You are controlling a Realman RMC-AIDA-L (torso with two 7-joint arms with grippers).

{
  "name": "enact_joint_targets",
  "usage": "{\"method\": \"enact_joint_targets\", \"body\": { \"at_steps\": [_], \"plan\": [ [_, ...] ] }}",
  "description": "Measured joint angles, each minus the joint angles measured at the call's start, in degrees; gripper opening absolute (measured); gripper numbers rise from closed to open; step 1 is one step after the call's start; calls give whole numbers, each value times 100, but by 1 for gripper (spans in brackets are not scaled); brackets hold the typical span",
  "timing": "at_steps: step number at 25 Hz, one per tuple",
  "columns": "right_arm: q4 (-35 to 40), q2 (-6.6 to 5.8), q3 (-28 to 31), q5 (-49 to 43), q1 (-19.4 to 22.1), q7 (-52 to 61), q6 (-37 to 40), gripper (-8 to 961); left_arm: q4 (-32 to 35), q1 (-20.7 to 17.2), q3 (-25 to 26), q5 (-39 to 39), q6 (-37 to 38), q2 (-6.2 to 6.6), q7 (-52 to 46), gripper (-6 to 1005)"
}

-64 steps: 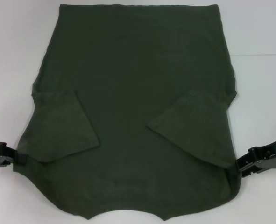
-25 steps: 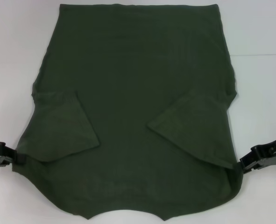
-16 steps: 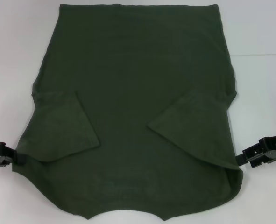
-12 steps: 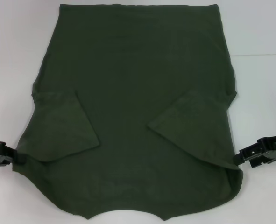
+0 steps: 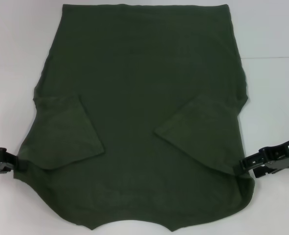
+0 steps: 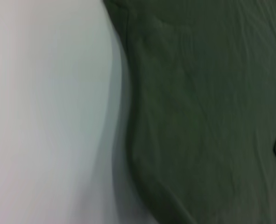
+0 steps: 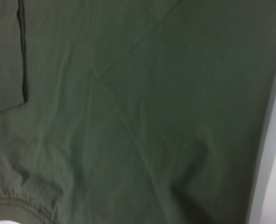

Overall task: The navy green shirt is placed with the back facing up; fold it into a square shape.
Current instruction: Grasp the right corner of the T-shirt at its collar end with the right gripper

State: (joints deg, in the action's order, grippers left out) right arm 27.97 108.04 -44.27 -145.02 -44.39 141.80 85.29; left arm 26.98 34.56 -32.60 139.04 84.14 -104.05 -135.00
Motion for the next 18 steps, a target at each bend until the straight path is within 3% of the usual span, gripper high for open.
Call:
{"method": "enact_joint_targets", "body": {
  "at_steps": [10, 16, 18],
  "plan": [
    [-124, 46, -62, -9, -12, 40, -110, 838, 0, -1, 8, 0, 6, 0, 0, 43],
    [-125, 82, -162, -1, -26, 86, -200, 730, 2, -2, 9, 0, 6, 0, 0, 42],
    [-125, 84, -161, 0, -30, 86, -225, 647, 7, -2, 9, 0, 6, 0, 0, 42]
  ]
}}
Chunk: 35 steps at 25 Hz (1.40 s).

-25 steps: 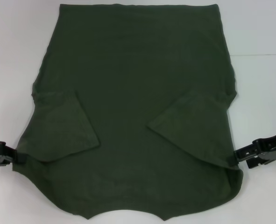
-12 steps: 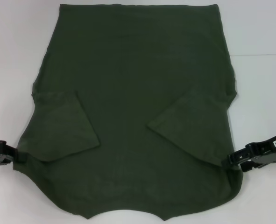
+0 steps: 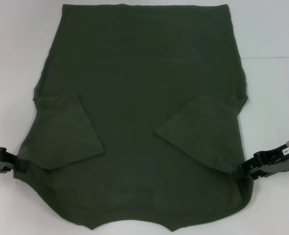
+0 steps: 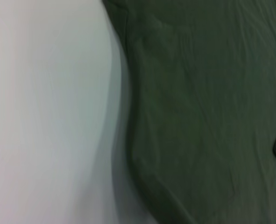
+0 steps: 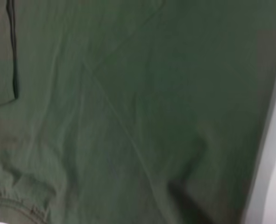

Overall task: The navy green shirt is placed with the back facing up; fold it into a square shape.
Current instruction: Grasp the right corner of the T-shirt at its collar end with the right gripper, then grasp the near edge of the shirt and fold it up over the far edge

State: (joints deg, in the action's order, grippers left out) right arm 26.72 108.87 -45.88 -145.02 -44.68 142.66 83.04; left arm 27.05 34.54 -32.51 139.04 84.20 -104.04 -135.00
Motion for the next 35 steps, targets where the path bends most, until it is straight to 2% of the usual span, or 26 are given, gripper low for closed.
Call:
{"method": "enact_joint_targets", "body": {
  "at_steps": [3, 14, 20, 25, 28, 32, 35],
  "plan": [
    [0, 1, 0, 0, -4, 4, -14, 523, 2, 0, 0, 0, 0, 5, 0, 42],
    [9, 24, 16, 23, 8, -121, -55, 287, 3, 0, 0, 0, 0, 8, 0, 43],
    [42, 16, 51, 35, 37, -183, -55, 257, 3, -12, 0, 0, 0, 9, 0, 42],
    [48, 28, 56, 35, 39, -234, -60, 57, 3, -20, 0, 0, 11, 8, 0, 42],
    [57, 14, 122, 40, 39, -320, -55, 31, 3, -27, 6, 1, 68, 8, 3, 42],
    [173, -98, 438, 44, 136, -700, 167, 38, 64, -33, 148, 0, 372, 21, 113, 43],
    [318, -134, 635, 48, 227, -944, 407, 44, 126, -58, 331, -1, 788, 66, 301, 43]
  ]
}}
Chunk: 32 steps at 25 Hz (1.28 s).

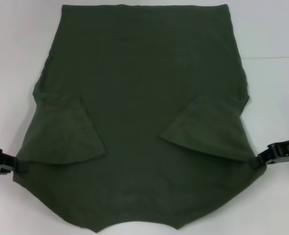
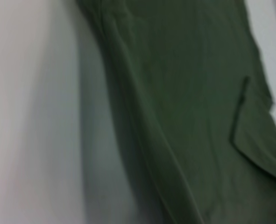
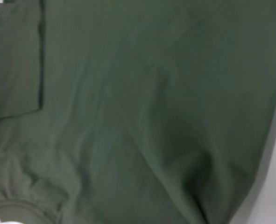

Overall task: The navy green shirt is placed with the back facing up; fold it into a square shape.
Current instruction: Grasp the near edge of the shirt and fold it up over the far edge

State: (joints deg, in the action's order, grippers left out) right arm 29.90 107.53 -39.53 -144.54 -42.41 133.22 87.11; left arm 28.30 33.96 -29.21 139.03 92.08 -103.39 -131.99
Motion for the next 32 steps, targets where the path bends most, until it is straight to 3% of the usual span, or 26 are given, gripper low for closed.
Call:
{"method": "enact_joint_targets", "body": {
  "at_steps": [11, 18, 23, 29, 32],
  "plan": [
    [525, -210, 965, 6, 577, -998, 1201, 65, 108, -240, 130, 7, 1426, 70, 681, 42],
    [560, -304, 1208, 5, 1001, -1327, 1617, 78, 184, -380, 89, 48, 2139, 92, 913, 43],
    [531, -305, 1599, 167, 958, -1341, 1578, 87, 199, -211, 270, 13, 2161, 150, 877, 41],
    [516, -340, 1867, 816, 630, -1029, 1114, 99, 172, 243, 1359, -8, 1713, 244, 463, 42],
    [472, -301, 1858, 1080, 403, -944, 669, 104, 148, 429, 1667, -117, 1164, 221, 410, 42]
  ]
}}
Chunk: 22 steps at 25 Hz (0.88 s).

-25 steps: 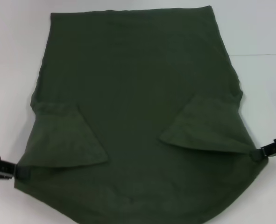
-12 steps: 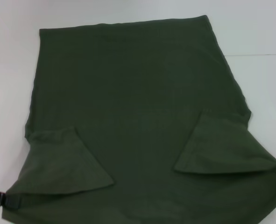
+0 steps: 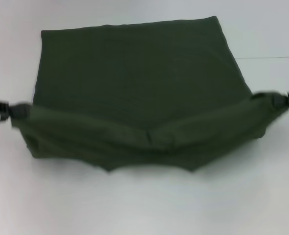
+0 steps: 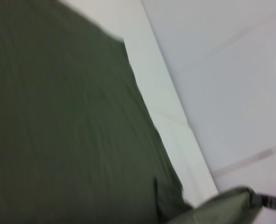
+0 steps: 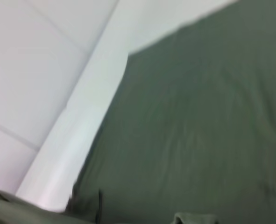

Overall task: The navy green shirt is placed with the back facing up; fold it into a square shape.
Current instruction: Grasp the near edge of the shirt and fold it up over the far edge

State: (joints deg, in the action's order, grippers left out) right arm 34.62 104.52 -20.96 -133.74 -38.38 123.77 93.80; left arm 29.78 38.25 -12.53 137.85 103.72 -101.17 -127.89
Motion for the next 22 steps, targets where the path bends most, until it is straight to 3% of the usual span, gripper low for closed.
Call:
{"method": "enact_joint_targets", "body": {
  "at_steps": [3, 5, 6, 9, 16, 22],
  "plan": [
    [-202, 62, -7, 175, -241, 28, -617, 110, -86, 94, 11, -266, -640, -82, 0, 43],
    [-404, 105, -32, 299, -387, 26, -1161, 114, -183, 138, 3, -616, -1384, -209, 43, 43],
    [-508, 128, -39, 347, -449, 20, -1428, 115, -183, 138, 3, -616, -1384, -209, 43, 43],
    [-774, 209, -49, 424, -620, -24, -2221, 121, -287, 196, -27, -887, -2079, -370, 194, 43],
    [-1023, 619, -187, 488, -903, -172, -3949, 134, -601, 346, -30, -1060, -3695, -752, 742, 44],
    [-1320, 864, -617, 492, -1103, -222, -5034, 145, -994, 446, -23, -1090, -4557, -883, 1283, 54]
  ]
}}
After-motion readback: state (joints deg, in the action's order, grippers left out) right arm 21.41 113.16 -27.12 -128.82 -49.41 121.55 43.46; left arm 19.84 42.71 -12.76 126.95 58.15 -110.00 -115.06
